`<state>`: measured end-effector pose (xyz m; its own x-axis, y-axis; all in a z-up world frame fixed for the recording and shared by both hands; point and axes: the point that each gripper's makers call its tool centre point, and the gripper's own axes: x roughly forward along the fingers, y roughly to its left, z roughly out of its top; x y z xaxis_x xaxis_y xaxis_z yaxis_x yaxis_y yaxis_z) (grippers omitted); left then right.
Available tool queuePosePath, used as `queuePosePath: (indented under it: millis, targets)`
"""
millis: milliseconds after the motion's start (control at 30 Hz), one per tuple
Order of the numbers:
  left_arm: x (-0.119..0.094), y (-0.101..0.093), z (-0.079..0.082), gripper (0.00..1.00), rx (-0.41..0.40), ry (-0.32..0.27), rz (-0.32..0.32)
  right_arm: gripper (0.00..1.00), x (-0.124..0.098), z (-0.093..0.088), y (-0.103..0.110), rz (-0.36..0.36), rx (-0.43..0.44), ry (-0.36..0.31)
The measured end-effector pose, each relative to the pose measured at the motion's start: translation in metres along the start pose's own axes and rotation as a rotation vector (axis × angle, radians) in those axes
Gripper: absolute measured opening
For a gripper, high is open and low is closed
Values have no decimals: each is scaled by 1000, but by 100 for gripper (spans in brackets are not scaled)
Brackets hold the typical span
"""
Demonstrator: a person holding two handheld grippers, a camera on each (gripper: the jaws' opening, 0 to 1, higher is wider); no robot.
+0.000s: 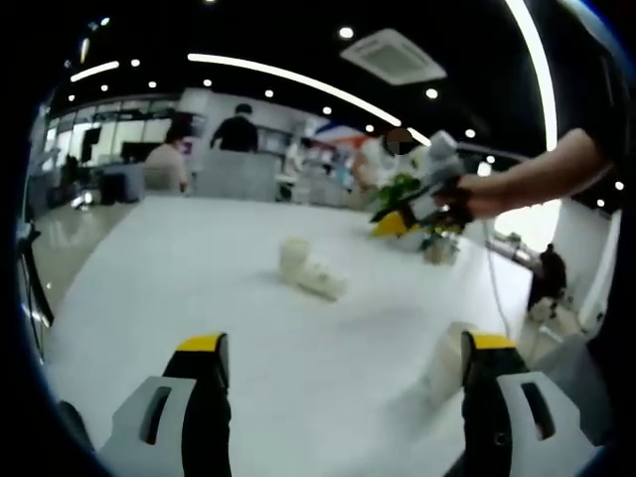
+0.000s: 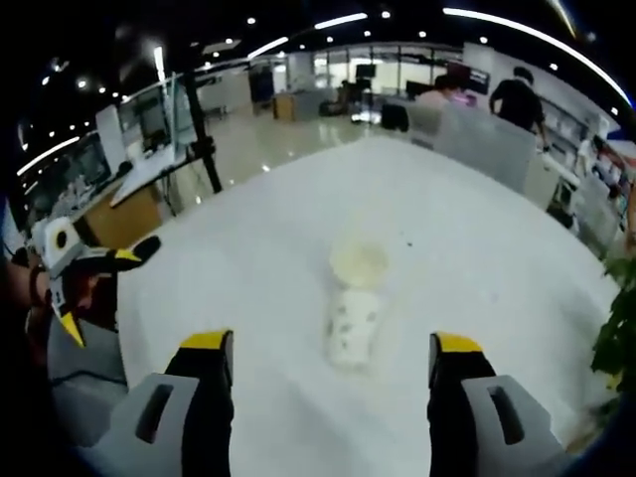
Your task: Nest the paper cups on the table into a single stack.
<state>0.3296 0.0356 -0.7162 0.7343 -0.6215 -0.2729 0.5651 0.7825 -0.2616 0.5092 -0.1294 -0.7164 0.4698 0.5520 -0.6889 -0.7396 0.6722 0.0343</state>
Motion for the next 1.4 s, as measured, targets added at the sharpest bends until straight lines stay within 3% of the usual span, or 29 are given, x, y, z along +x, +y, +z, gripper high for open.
queuePosePath:
  millis: [400, 833, 1400]
  targets:
    - [2, 5, -4, 96, 4, 10, 1, 75, 27, -14, -10, 5, 10, 42]
    - [5, 11, -17, 96, 2, 28, 1, 67, 60, -16, -17, -5, 6, 77]
    - [9, 20, -22, 95, -7, 31, 7, 61, 92, -23, -28, 16, 92, 120]
